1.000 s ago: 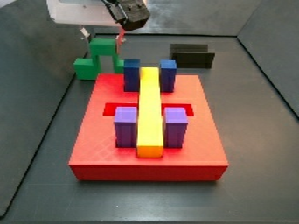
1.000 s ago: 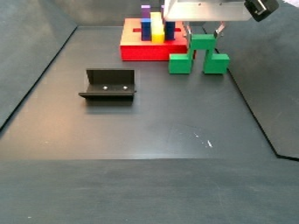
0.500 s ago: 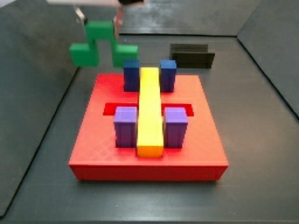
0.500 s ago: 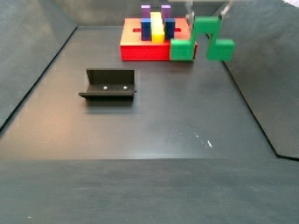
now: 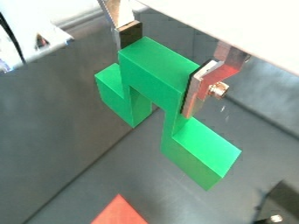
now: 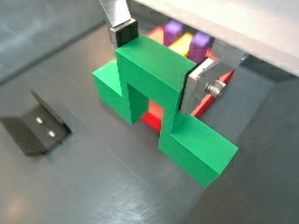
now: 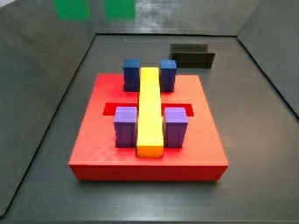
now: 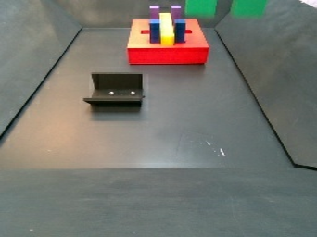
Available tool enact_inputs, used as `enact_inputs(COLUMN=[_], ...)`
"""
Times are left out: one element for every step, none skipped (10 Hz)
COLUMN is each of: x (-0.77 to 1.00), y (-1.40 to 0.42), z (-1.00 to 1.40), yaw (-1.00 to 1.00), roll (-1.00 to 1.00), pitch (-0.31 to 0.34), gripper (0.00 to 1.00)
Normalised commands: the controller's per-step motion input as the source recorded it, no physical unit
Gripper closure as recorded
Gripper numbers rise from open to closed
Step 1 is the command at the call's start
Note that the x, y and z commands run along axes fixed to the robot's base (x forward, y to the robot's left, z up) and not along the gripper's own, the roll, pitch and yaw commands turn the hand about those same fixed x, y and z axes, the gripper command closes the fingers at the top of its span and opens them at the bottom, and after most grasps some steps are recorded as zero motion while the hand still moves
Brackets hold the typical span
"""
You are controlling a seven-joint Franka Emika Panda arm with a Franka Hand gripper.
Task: Pick up the green object. Move up. Move to above the board. Insert the green object.
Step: Move to above the board, then insert the green object.
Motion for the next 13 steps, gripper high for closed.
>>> enact_inputs(x=[0.06, 1.01, 1.01, 1.09, 1.17, 0.69, 0.49, 0.22, 0.12, 0.00, 0.00, 0.00, 0.01], y=[0.00, -1.40, -1.40, -1.40, -1.40, -0.83, -0.60, -0.28, -0.17, 0.00, 0.00, 0.00, -0.05], z=[0.54, 0.37, 0.34, 0.30, 0.34, 0.22, 0.16, 0.08, 0.06, -0.03, -0.07, -0.09, -0.14], yaw=[-0.01, 0.05, 0.05, 0.05, 0.02, 0.02, 0.02, 0.01, 0.01, 0.00, 0.00, 0.00, 0.00], roll=[-0.04, -0.06, -0.03, 0.07, 0.04, 0.07, 0.09, 0.04, 0.03, 0.00, -0.02, -0.03, 0.00], pitch=[0.102, 0.247, 0.233, 0.310, 0.281, 0.217, 0.171, 0.072, 0.026, 0.000, 0.000, 0.000, 0.000], gripper=[1.00, 1.00, 1.00, 1.00, 1.00, 1.00, 1.00, 1.00, 1.00, 1.00, 1.00, 1.00, 1.00])
